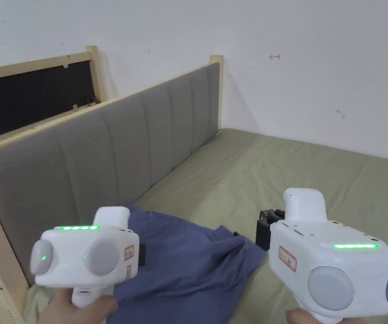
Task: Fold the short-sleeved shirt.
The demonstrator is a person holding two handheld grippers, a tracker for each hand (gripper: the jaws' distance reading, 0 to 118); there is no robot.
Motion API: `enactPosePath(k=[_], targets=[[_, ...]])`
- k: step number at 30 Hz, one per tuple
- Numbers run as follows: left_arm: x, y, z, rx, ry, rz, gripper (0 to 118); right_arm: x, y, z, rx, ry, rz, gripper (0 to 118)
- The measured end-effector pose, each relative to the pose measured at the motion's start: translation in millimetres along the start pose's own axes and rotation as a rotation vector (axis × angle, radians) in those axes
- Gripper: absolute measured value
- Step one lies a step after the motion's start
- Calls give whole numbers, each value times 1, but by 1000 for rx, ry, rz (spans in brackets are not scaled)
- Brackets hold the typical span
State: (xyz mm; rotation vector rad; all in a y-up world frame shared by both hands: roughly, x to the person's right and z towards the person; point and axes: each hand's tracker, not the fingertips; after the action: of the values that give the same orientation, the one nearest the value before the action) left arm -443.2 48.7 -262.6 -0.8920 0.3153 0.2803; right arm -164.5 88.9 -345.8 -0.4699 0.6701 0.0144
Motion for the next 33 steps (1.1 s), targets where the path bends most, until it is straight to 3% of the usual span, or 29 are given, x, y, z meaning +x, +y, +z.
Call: enactPosePath(k=[3, 7, 8, 10, 11, 12, 20, 23, 30, 32, 33], targets=[[-2, 11, -64, -162, -2, -21, 0, 10, -15, -10, -40, -37, 13, 1], [3, 32, -122, -171, 29, -45, 5, 30, -30, -23, -89, -62, 13, 1], [4, 35, -135, -188, 29, -42, 18, 35, -33, -26, -103, -70, 17, 1], [7, 42, -160, -231, 26, -41, 79, 47, -38, -32, -122, -80, 10, 1], [8, 44, -174, -243, 22, -35, 103, 53, -40, -34, -133, -83, -2, 1], [11, 44, -184, -251, 29, -40, 115, 58, -42, -36, -141, -86, -17, 1], [53, 26, -238, -307, 96, -317, 112, 83, -61, -43, -184, -93, -80, 1], [37, 36, -249, -372, 43, -201, 118, 85, -67, -45, -203, -81, -78, 1], [39, 30, -242, -330, 58, -234, 118, 92, -74, -44, -209, -67, -115, 1], [38, 27, -234, -281, 40, -243, 110, 95, -74, -41, -211, -67, -124, 1], [37, 25, -226, -234, 13, -249, 92, 97, -73, -39, -210, -67, -125, 1]])
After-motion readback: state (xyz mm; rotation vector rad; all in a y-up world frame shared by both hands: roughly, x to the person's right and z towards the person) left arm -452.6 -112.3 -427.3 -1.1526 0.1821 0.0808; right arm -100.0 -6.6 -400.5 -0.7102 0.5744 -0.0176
